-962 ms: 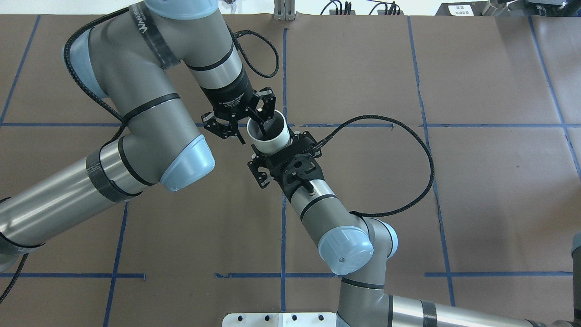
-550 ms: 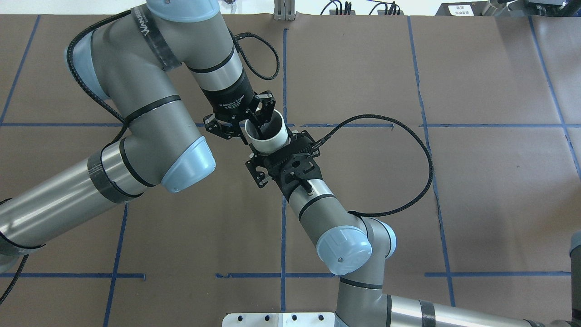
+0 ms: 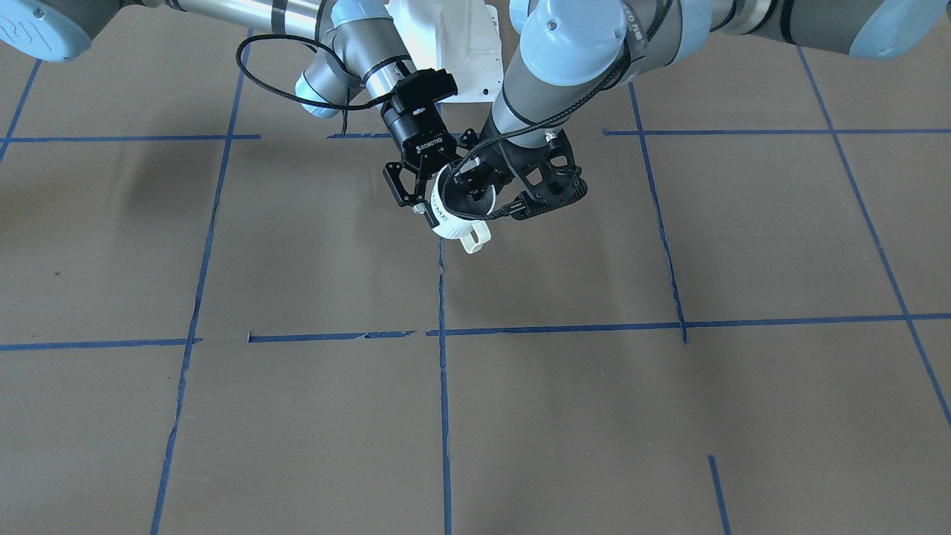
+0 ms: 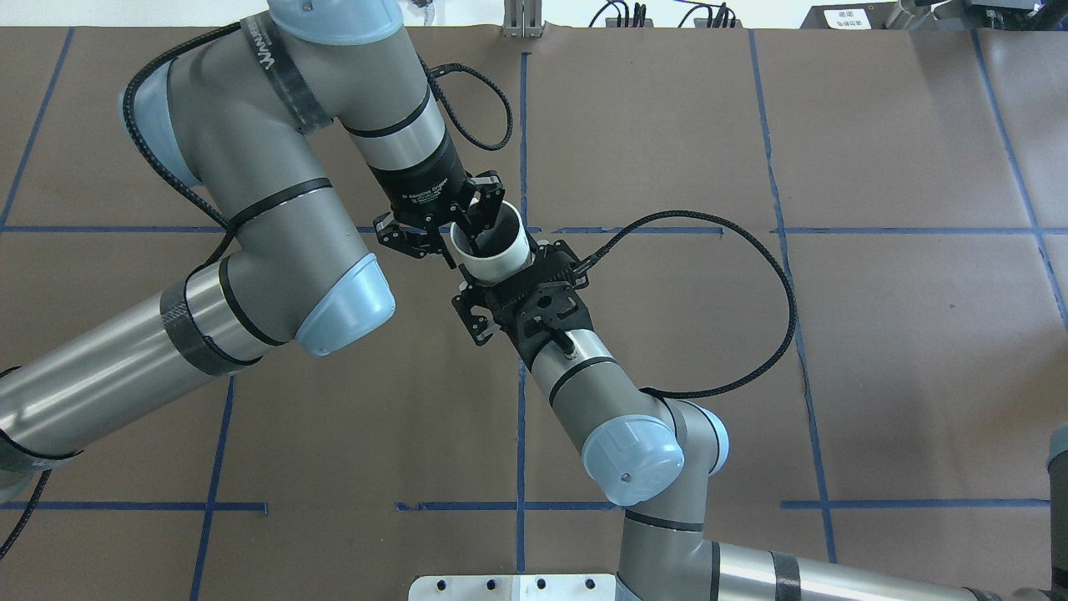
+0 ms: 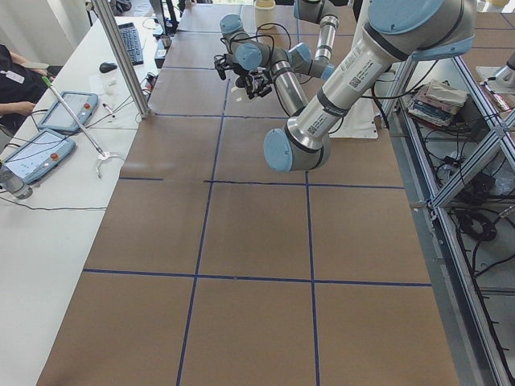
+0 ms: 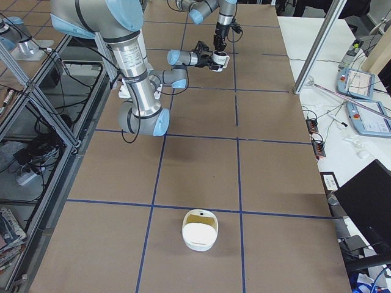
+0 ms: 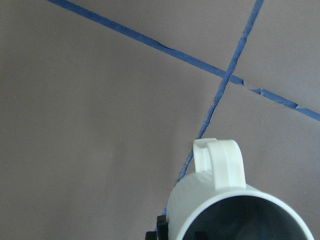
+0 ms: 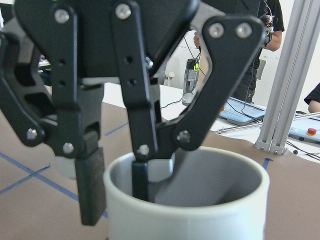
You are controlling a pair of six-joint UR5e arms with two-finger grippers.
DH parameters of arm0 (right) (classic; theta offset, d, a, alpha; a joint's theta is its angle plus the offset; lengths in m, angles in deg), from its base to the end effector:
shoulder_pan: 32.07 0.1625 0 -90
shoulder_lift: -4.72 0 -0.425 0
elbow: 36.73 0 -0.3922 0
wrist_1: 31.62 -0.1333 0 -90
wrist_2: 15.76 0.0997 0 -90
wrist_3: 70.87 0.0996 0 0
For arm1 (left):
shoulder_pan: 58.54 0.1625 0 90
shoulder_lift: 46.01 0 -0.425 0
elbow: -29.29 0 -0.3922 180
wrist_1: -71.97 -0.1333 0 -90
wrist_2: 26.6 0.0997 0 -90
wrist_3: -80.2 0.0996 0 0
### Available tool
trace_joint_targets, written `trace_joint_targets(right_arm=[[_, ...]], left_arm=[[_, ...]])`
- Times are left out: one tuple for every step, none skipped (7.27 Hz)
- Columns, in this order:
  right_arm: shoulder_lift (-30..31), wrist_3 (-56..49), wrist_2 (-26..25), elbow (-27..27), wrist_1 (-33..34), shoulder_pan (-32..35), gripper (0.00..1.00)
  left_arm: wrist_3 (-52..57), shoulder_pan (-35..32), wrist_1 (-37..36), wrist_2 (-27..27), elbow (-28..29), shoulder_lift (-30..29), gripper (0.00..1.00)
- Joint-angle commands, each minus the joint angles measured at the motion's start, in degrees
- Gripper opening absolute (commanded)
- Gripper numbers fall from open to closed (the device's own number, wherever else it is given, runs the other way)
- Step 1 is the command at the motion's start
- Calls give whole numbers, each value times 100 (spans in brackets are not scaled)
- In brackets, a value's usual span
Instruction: Left arm hands cup to right arm to dump lemon
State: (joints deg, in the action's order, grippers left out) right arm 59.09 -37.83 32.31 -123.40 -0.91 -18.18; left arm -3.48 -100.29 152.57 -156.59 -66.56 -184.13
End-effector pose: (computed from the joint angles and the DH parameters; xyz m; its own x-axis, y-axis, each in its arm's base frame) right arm -0.5834 -0.3501 0.1966 0.6786 -0.4746 0.5606 -0.4735 0.3008 0.8279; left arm 0.4550 -0.4990 0.1134 0.5474 -0.3755 -0.7479 0.1141 0.9188 -0.3778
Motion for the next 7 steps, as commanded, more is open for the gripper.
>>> trace_joint_targets(right_arm=[[38,27,0,0,-3,0,95],[56,1,0,0,-3,0,99],[56,0,0,0,-3,0,99],[56,0,9,0,-3,0,99],[56,0,9,0,-3,0,99],[56,0,9,0,-3,0,99],[65,0,9,0,-3,-9,99]], left_arm=[[0,1,0,0,5,-13,0],[0,1,0,0,14,-13,0],[0,1,0,0,31,-13,0],[0,1,0,9,92,-39,0],[0,1,0,9,128,-66,0],[9,1,9,17,241,-118,0],[9,1,113,18,503,-223,0]])
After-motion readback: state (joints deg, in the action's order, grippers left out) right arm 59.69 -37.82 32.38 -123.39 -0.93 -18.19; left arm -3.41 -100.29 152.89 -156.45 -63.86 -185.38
